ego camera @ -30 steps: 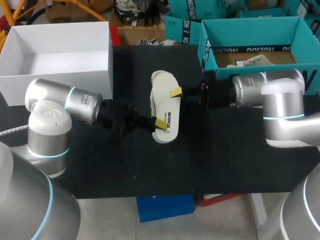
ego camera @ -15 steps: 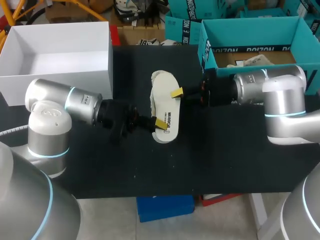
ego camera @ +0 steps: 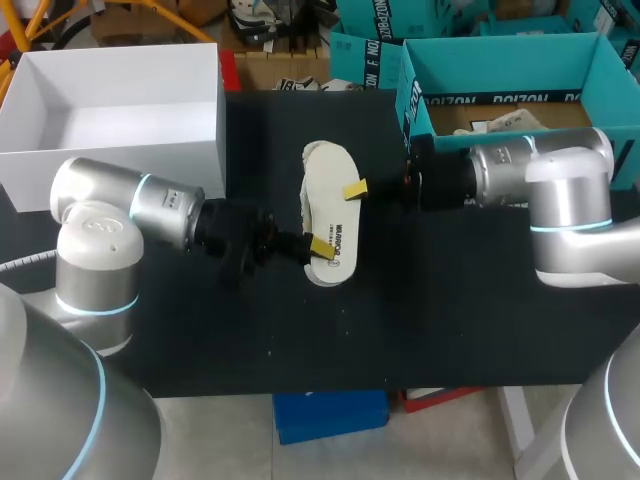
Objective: Take the shoe out of the shoebox, open the shoe tongue, remove and reinsert the insole, then place the shoe into the shoebox
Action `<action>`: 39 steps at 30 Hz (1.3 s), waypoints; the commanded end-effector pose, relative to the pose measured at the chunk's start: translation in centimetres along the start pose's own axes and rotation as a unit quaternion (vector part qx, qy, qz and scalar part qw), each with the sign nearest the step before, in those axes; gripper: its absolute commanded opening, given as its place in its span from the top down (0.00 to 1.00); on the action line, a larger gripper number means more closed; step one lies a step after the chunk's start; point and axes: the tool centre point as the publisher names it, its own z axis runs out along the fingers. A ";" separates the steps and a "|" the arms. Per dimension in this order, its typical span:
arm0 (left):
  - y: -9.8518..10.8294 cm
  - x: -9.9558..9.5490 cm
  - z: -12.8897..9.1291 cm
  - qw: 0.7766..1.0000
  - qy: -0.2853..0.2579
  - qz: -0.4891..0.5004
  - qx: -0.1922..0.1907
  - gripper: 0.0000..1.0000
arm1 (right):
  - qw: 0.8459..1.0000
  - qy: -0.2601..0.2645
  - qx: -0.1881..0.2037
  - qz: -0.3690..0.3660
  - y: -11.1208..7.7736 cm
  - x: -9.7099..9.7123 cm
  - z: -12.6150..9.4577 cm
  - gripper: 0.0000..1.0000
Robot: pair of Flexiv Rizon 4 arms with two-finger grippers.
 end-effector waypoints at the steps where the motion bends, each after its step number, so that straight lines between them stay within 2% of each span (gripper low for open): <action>1: -0.1 0.0 0.1 1.000 0.001 0.001 -0.002 1.00 | 1.000 -0.003 0.002 0.001 0.2 -0.1 0.1 1.00; 15: -0.1 0.0 0.1 1.000 0.001 0.001 -0.002 1.00 | 1.000 -0.004 0.002 0.000 0.2 -0.1 0.1 1.00; 16: -0.1 0.0 0.1 1.000 0.005 -0.003 -0.004 0.70 | 1.000 -0.004 0.002 0.000 0.2 -0.1 0.1 1.00; 17: -0.1 0.0 0.1 1.000 0.004 -0.005 -0.005 0.00 | 1.000 -0.004 0.002 0.000 0.2 -0.1 0.1 1.00; 23: 0.1 -0.6 -0.5 0.998 0.031 -0.038 -0.027 0.00 | 1.000 -0.004 0.002 0.000 0.2 -0.1 0.1 1.00; 32: -0.2 -2.7 -3.2 0.981 0.141 -0.127 -0.044 0.00 | 1.000 -0.004 0.002 0.000 0.2 -0.1 0.1 1.00; 39: -0.7 -5.4 -5.2 0.963 0.232 -0.130 -0.037 0.00 | 1.000 -0.004 0.002 0.000 0.2 -0.1 0.1 1.00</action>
